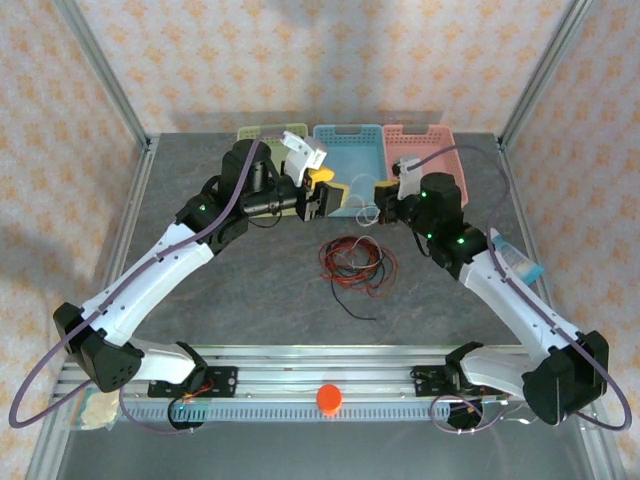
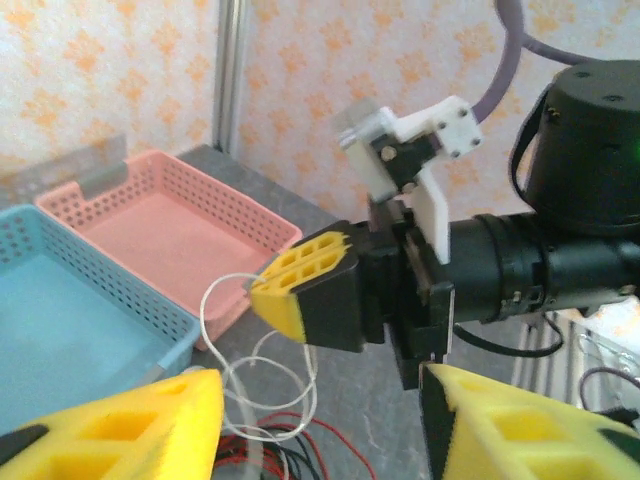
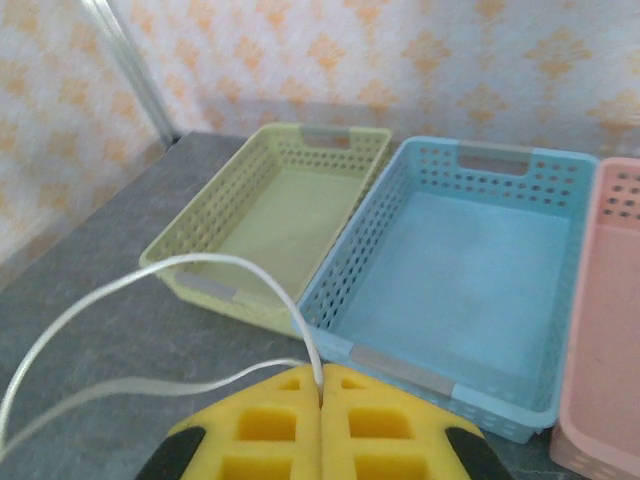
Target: Untangle the cables
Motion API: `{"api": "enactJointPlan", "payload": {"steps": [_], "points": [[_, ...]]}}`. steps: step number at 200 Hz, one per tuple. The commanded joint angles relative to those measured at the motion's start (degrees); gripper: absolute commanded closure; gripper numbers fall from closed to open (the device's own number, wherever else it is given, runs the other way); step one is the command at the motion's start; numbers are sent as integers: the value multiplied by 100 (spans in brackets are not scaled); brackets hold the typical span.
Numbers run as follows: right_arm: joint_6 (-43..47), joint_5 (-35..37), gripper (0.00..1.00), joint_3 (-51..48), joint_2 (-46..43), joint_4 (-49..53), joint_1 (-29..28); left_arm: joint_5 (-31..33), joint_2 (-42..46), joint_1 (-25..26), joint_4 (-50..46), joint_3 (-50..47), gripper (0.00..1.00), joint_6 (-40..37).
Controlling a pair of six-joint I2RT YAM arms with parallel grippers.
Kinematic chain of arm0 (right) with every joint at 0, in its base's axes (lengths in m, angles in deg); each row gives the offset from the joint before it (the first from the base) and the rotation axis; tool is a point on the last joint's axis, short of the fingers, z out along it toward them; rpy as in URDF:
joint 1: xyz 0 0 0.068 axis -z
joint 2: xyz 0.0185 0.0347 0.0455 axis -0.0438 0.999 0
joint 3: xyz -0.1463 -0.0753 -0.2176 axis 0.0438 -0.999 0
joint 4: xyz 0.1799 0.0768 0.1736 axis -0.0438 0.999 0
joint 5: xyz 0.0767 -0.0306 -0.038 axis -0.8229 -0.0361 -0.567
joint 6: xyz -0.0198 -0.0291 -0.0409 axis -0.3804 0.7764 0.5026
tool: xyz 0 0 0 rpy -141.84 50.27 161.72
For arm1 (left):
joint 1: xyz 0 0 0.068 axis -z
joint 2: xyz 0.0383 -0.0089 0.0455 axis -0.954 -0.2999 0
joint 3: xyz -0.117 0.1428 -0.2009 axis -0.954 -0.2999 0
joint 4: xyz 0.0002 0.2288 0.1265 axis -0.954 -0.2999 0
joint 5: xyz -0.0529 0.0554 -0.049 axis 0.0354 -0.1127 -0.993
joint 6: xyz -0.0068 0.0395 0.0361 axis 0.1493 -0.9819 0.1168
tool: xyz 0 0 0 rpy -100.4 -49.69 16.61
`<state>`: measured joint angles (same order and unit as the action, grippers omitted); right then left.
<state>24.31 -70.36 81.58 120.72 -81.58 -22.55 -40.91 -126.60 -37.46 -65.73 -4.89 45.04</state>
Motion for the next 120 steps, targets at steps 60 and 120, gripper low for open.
{"api": "enactJointPlan", "payload": {"steps": [60,120], "points": [[-863,2861,100,1174,389,635,91,2094,-527,-68,1339,-373,18,1111],[-688,2482,100,2117,1632,637,348,2896,-1270,-273,2150,-415,14,1877]]}}
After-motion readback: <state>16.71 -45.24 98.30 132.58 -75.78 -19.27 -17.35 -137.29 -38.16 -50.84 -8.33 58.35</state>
